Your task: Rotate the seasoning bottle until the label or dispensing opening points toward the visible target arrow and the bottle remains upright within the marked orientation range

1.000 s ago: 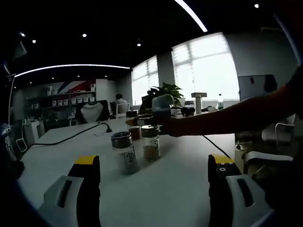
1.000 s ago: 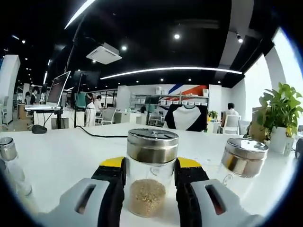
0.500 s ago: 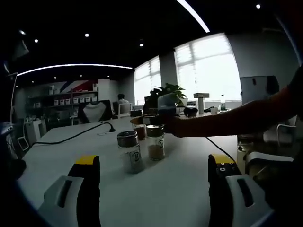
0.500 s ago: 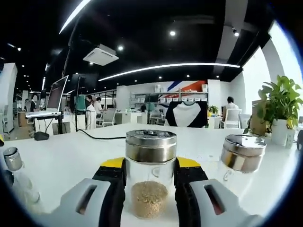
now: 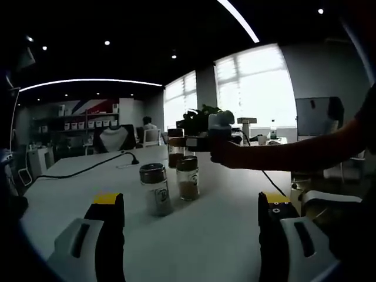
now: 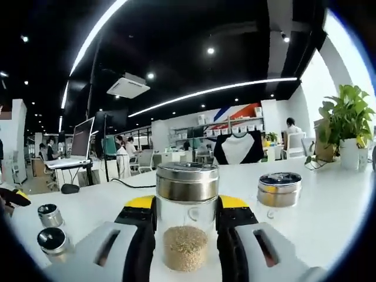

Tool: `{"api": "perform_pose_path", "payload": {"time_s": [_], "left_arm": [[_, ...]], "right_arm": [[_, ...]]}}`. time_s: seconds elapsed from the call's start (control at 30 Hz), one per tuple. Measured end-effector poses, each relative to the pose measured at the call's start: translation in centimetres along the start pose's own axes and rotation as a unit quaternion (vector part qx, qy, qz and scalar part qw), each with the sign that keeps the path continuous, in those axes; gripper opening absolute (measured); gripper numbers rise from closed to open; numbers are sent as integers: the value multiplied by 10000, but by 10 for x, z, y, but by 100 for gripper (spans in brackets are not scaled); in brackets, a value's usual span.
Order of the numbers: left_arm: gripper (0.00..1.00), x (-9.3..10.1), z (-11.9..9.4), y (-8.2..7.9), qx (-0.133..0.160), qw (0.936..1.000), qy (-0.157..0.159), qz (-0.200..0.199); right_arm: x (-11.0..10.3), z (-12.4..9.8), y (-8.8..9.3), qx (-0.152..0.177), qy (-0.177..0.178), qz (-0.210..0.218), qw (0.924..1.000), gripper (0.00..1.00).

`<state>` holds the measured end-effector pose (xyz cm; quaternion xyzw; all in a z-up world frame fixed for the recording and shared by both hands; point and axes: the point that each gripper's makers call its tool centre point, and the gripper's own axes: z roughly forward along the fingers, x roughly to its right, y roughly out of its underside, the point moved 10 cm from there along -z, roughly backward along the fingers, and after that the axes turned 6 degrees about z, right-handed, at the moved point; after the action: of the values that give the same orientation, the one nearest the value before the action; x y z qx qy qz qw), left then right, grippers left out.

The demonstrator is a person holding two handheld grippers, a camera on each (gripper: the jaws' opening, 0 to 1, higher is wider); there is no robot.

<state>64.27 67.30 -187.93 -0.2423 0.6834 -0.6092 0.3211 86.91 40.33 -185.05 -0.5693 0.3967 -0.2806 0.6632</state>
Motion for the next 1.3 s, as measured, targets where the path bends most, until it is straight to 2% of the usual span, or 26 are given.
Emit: {"api": "perform_pose_path", "payload": {"time_s": [0.2, 0.33, 0.53, 0.67, 0.9, 1.0, 1.1, 1.17, 1.2, 1.27, 1.3], "left_arm": [[100, 3, 1, -2, 169, 9997, 83, -141], [100, 5, 1, -5, 434, 9984, 175, -317], [100, 10, 3, -6, 526, 9973, 295, -430], [100, 16, 5, -6, 532, 9967, 416, -453], [100, 25, 9, -7, 529, 9957, 686, -329], [98, 28, 11, -5, 551, 9933, 868, -525], [90, 31, 11, -5, 595, 9908, 1054, -610], [87, 33, 12, -5, 617, 9898, 1133, -610], [87, 35, 12, -5, 623, 9893, 1174, -606], [87, 37, 14, -5, 623, 9887, 1217, -610], [88, 39, 14, -5, 642, 9882, 1254, -595]], "right_arm": [[-17, -34, 0, 21, -157, -184, 9997, 37], [-28, -57, -6, 155, -410, -20, 9990, 37], [-46, -88, -12, 220, -633, -82, 9977, 37], [-57, -105, -14, 274, -941, 137, 9951, 37], [-79, -127, -8, 260, -1349, 126, 9904, 37], [-87, -134, -7, 312, -1649, -8, 9858, 37], [-94, -142, -4, 428, -2090, 13, 9770, 37], [-98, -145, -3, 476, -2246, -6, 9733, 37], [-103, -149, -2, 484, -2416, -2, 9692, 37], [-106, -152, -1, 487, -2500, 3, 9670, 37], [-111, -157, 0, 496, -2627, 39, 9636, 37]]}}
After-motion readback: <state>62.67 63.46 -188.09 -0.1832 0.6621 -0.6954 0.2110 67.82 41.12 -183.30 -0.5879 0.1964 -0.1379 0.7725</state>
